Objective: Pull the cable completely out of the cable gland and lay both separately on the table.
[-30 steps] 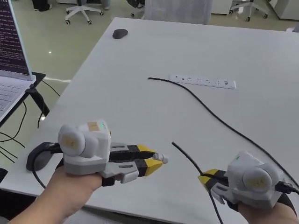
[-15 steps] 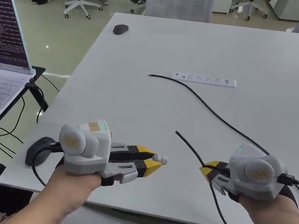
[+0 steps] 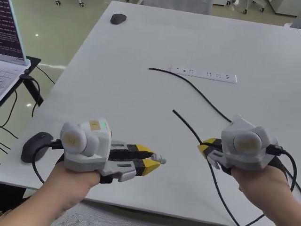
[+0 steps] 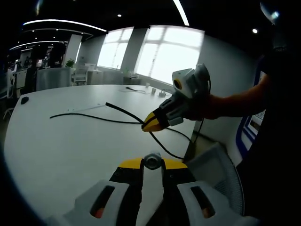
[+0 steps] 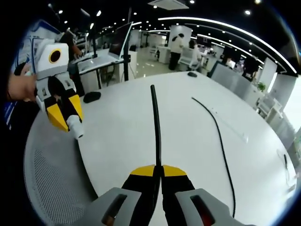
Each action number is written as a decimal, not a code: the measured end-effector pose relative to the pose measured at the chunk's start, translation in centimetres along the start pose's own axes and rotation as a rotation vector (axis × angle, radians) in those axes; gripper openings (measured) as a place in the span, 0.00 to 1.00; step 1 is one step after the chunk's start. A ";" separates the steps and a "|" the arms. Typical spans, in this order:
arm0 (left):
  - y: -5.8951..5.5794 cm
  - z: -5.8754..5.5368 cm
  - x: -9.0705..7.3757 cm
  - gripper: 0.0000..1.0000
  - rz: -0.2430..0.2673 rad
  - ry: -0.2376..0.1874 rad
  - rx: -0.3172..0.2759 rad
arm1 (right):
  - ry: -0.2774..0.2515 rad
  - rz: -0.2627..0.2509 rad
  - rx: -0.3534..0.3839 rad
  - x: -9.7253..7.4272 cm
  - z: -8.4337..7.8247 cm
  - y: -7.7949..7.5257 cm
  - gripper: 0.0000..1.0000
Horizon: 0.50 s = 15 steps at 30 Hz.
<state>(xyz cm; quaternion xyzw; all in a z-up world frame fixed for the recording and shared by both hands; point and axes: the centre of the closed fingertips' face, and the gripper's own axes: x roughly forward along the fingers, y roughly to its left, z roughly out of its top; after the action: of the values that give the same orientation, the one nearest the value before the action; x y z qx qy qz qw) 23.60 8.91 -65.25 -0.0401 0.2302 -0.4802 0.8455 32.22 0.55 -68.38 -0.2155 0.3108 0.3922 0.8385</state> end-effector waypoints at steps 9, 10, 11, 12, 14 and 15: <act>2.0 -1.2 -0.6 0.15 -0.035 0.021 0.013 | 0.024 -0.019 -0.017 3.0 2.4 -0.3 0.00; 2.4 -1.4 -0.7 0.15 -0.035 0.020 0.012 | 0.027 -0.018 -0.022 3.3 2.5 -0.2 0.00; 2.6 -1.6 -0.8 0.15 -0.036 0.020 0.014 | 0.032 -0.019 -0.029 3.8 2.7 0.0 0.00; 3.0 -2.0 -0.9 0.15 -0.036 0.026 0.017 | 0.033 -0.018 -0.030 3.9 2.8 0.1 0.00; 3.5 -2.5 -1.1 0.15 -0.041 0.033 0.022 | 0.040 -0.014 -0.038 4.9 3.3 0.4 0.00; 3.7 -2.8 -1.2 0.15 -0.043 0.036 0.021 | 0.044 -0.013 -0.045 5.3 3.4 0.6 0.00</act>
<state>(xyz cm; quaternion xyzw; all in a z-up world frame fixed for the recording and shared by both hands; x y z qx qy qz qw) 24.85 12.34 -68.40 -0.0275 0.2392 -0.5012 0.8311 35.59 5.70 -69.71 -0.2449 0.3190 0.3888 0.8289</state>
